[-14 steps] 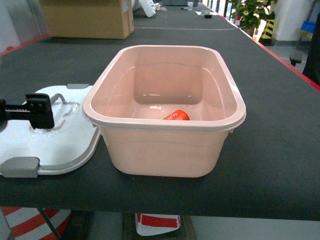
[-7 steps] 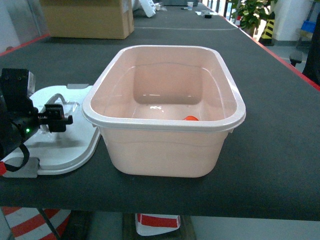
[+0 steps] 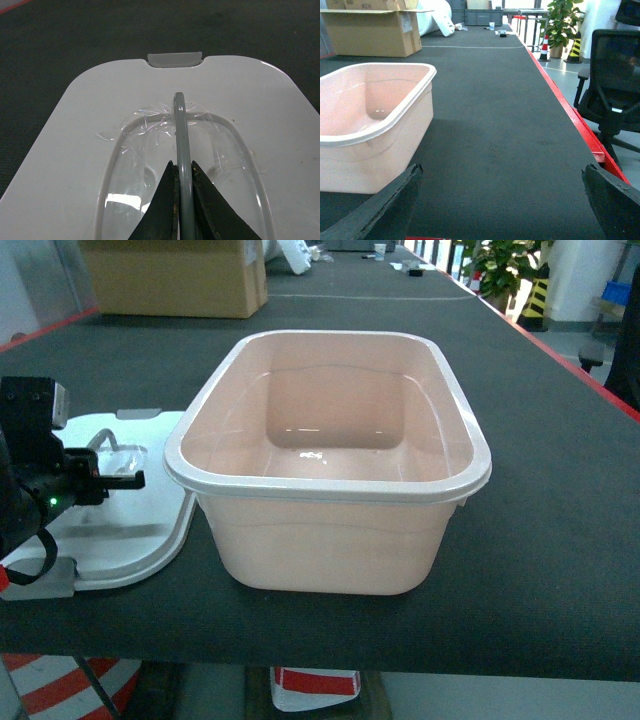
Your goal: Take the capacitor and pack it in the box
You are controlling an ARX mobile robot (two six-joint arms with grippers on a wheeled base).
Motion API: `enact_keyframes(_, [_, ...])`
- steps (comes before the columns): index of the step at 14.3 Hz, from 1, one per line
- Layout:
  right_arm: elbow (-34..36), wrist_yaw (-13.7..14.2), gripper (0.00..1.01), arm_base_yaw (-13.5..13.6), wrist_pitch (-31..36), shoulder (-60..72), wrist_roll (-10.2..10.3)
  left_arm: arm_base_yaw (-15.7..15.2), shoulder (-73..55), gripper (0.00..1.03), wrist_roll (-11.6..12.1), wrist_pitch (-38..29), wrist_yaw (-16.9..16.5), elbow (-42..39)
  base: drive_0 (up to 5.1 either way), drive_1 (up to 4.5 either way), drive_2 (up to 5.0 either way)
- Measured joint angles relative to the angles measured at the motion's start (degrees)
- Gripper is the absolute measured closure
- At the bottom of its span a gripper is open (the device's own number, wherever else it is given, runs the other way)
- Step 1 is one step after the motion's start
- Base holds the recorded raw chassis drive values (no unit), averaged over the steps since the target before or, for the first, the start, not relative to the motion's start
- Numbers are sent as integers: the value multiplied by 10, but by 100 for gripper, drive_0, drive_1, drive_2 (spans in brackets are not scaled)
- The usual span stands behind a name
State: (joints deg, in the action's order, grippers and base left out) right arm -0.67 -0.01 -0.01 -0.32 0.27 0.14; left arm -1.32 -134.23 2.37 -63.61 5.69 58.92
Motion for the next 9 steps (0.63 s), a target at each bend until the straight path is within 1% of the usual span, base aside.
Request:
enact_keyframes(2, [0, 0, 3, 0, 0, 0, 0, -11, 36, 101, -5, 28, -4, -18, 0, 0, 0])
enact_keyframes(3, [0, 0, 3, 0, 0, 0, 0, -20, 68, 101, -6, 42, -11, -28, 0, 0, 0])
enact_keyframes(4, [0, 0, 3, 0, 0, 0, 0, -32, 128, 101, -9, 72, -14, -32, 0, 0, 0])
enact_keyframes(5, [0, 0, 3, 0, 1, 0, 0, -38, 170, 101, -9, 87, -14, -32, 0, 0, 0])
enact_keyframes(6, [0, 0, 3, 0, 0, 0, 0, -40, 236, 101, -9, 112, 2, -32, 0, 0, 0])
enact_keyframes(7, [0, 0, 3, 0, 0, 0, 0, -28, 291, 101, -8, 138, 13, -32, 0, 0, 0])
enact_keyframes(9, [0, 0, 3, 0, 0, 0, 0, 3, 340, 101, -9, 175, 24, -32, 0, 0, 0])
